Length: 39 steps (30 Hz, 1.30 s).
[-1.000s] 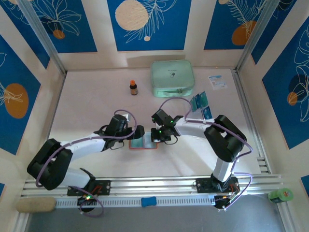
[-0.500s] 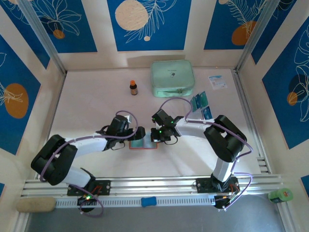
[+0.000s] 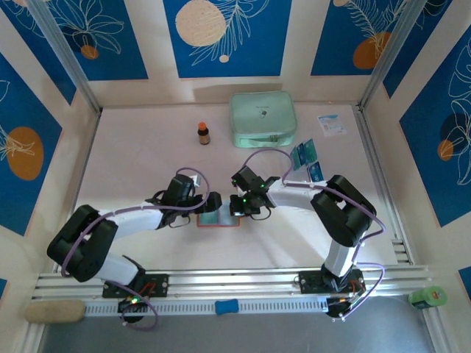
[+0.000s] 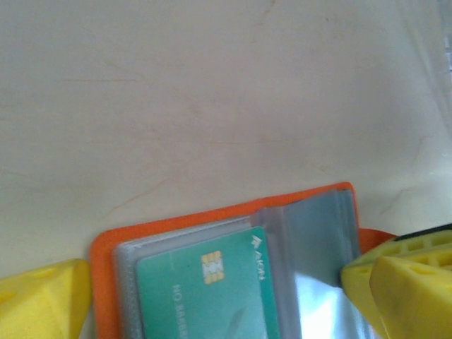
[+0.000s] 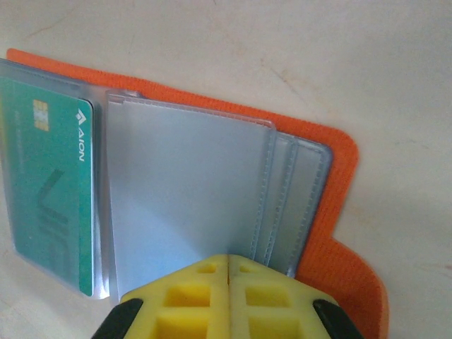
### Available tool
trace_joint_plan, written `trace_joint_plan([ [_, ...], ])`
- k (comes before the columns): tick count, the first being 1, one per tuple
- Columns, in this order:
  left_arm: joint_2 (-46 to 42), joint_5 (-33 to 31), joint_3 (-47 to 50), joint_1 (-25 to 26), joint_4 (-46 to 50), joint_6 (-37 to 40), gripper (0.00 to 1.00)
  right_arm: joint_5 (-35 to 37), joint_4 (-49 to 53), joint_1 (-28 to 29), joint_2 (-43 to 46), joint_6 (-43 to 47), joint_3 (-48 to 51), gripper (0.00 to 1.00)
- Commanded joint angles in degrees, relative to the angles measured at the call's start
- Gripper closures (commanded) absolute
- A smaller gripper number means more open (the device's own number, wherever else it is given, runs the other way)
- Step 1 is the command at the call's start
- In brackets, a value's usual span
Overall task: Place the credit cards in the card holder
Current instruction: Close the card holder at the center of the table.
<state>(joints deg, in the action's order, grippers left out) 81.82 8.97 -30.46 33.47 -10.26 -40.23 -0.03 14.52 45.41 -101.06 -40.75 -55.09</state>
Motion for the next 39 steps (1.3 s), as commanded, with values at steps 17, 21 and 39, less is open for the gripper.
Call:
trace_joint_plan([
  [17, -6.7, 6.0, 0.6, -0.1, -7.2, -5.3, 0.0, 0.8, 3.5, -0.1, -1.8, -0.2, 1.8, 1.0],
  [21, -6.8, 6.9, 1.7, -0.1, -10.2, -7.1, 0.0, 0.8, 3.5, -0.1, -1.8, -0.2, 1.7, 1.0],
  [39, -7.6, 7.6, 4.1, -0.1, -14.7, -9.8, 0.0, -0.5, 7.3, -1.6, 3.2, 1.6, -3.9, 1.0],
])
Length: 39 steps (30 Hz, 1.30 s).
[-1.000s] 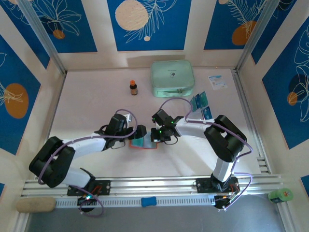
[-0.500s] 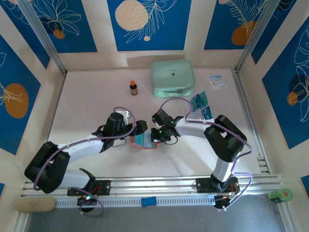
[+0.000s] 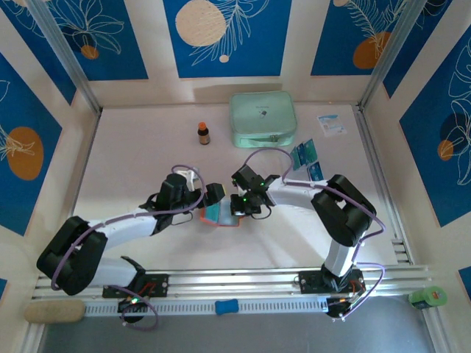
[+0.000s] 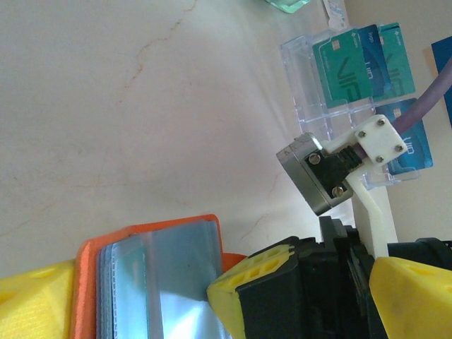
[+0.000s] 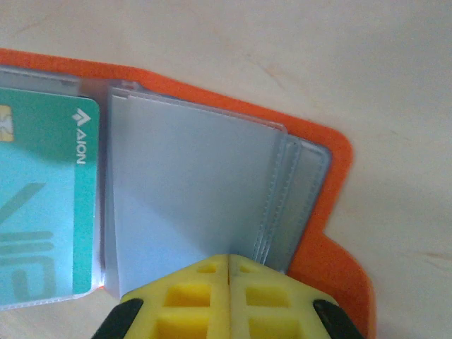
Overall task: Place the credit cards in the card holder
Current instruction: Close the card holder at the center of the table.
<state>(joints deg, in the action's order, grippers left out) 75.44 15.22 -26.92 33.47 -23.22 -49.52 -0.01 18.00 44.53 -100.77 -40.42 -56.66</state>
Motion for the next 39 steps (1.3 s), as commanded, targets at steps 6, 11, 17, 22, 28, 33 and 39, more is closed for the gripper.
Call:
trace_joint_plan([
  [6, -1.7, 1.1, 0.8, -0.1, -1.6, -0.5, 0.0, 0.2, 5.8, -2.8, 8.1, 1.4, -2.6, 0.98],
  [11, -2.1, 1.1, 0.9, -0.1, -1.4, -0.6, 0.0, 2.7, 7.3, -4.8, 10.9, 0.5, 0.1, 0.94],
  [17, -2.3, 1.1, 0.8, -0.1, -1.3, -0.6, 0.0, 2.0, 6.6, -5.0, 8.8, 0.5, 1.8, 0.72],
  [22, -2.3, 1.1, 0.8, -0.1, -1.2, -0.5, 0.0, 2.0, 5.5, -4.4, 5.5, 0.3, 2.0, 0.7],
  [28, -2.4, 1.5, 0.7, -0.1, -0.7, -0.3, 0.0, 2.6, 4.3, -5.2, 3.7, 0.2, 2.6, 0.89],
  [33, -2.4, 2.1, 0.7, -0.1, -1.1, -0.5, 0.0, 0.4, 2.4, -6.2, 3.2, 0.6, 2.4, 1.0],
  [39, -2.3, 3.6, -0.7, 1.0, -1.6, -1.0, 0.0, -2.1, 0.2, -6.8, 2.4, 0.5, 1.6, 1.0],
])
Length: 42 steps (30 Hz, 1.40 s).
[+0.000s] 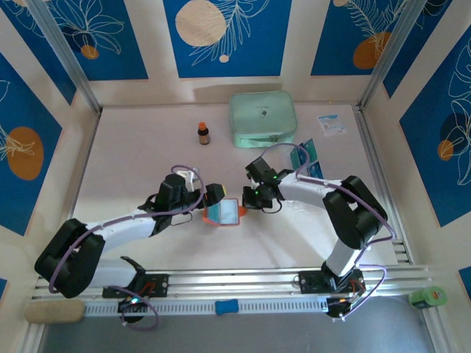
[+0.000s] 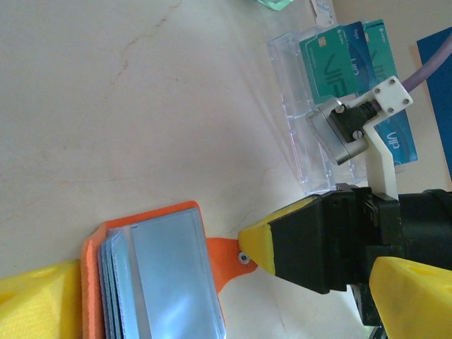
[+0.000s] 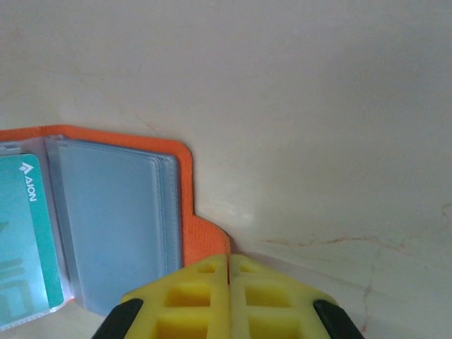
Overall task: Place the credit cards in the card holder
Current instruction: Close the card holder at the center of the table.
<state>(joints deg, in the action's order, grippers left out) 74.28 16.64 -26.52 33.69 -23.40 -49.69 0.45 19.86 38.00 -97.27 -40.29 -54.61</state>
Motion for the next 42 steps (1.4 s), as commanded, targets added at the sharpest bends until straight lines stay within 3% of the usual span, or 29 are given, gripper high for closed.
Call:
trace_joint_plan([
  [1, -1.0, 2.3, -1.5, 1.1, -1.6, -0.9, 0.0, -2.7, -1.7, -0.3, -1.3, 0.4, -0.7, 1.0],
  [16, 8.1, 1.3, -5.3, 7.0, -8.5, -4.0, 0.0, -4.6, -3.1, -1.6, -1.7, -0.7, -0.8, 1.0],
  [19, 10.4, 1.2, -4.9, 7.8, -10.7, -5.0, 0.0, -4.0, -2.0, -3.1, 0.3, -0.8, -0.5, 0.82],
  [22, 12.2, 0.8, -4.3, 8.7, -11.8, -5.3, 0.0, -4.1, -1.2, -6.1, 3.8, -1.1, 0.8, 0.73],
  [31, 15.6, -2.5, -2.3, 11.3, -12.0, -4.7, 0.0, -5.3, 0.9, -14.0, 11.0, -1.0, 5.2, 0.72],
  [42, 16.0, -2.9, -3.4, 12.3, -10.0, -3.2, 0.0, -9.4, -0.1, -15.2, 16.4, -1.2, 7.5, 0.75],
])
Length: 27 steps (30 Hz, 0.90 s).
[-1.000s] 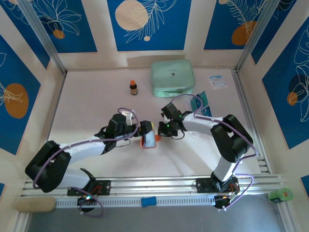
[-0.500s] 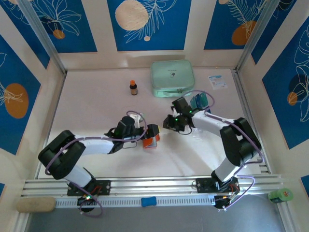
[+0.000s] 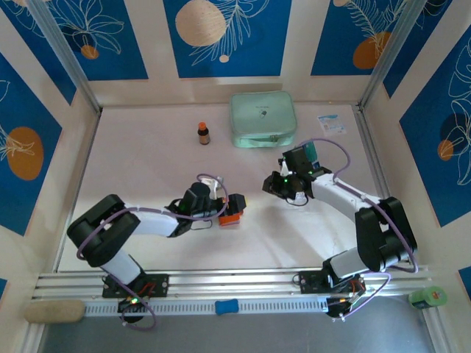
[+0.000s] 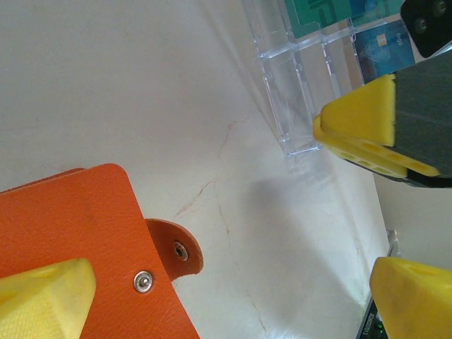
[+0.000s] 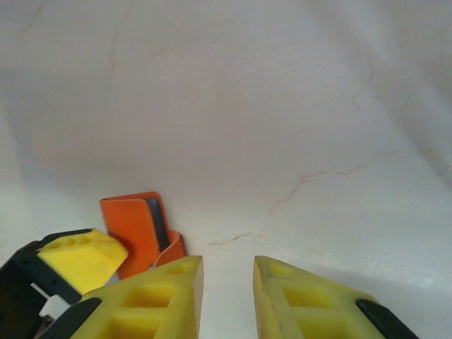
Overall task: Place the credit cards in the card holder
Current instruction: Close the card holder at the center of the table.
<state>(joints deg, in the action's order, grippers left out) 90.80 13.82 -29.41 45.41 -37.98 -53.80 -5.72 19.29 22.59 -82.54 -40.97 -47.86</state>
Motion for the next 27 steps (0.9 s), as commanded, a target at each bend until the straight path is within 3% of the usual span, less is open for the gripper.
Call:
trace_joint_plan([
  [1, -1.4, 0.1, -1.5, 0.6, 5.8, 1.3, 0.0, -3.6, 0.3, 0.5, 1.8, -0.5, 0.7, 0.76],
  [8, -7.5, 0.5, -7.6, -0.6, 15.2, 5.1, 0.0, -3.9, -0.1, 4.2, 2.1, -1.8, -0.7, 0.8],
  [16, -18.4, 0.1, -8.8, -6.1, 22.9, 7.2, 0.0, -3.1, -0.4, 10.9, -0.5, -2.8, -4.9, 0.85],
  [22, -27.1, -6.1, -9.2, -10.8, 39.7, 11.3, 0.0, -2.6, 0.8, 16.4, -4.5, -1.7, -11.6, 0.86],
  [27, -26.1, -11.3, -10.9, -12.5, 53.2, 14.6, 0.0, -2.5, 2.4, 19.3, -9.5, 0.2, -17.1, 0.88],
])
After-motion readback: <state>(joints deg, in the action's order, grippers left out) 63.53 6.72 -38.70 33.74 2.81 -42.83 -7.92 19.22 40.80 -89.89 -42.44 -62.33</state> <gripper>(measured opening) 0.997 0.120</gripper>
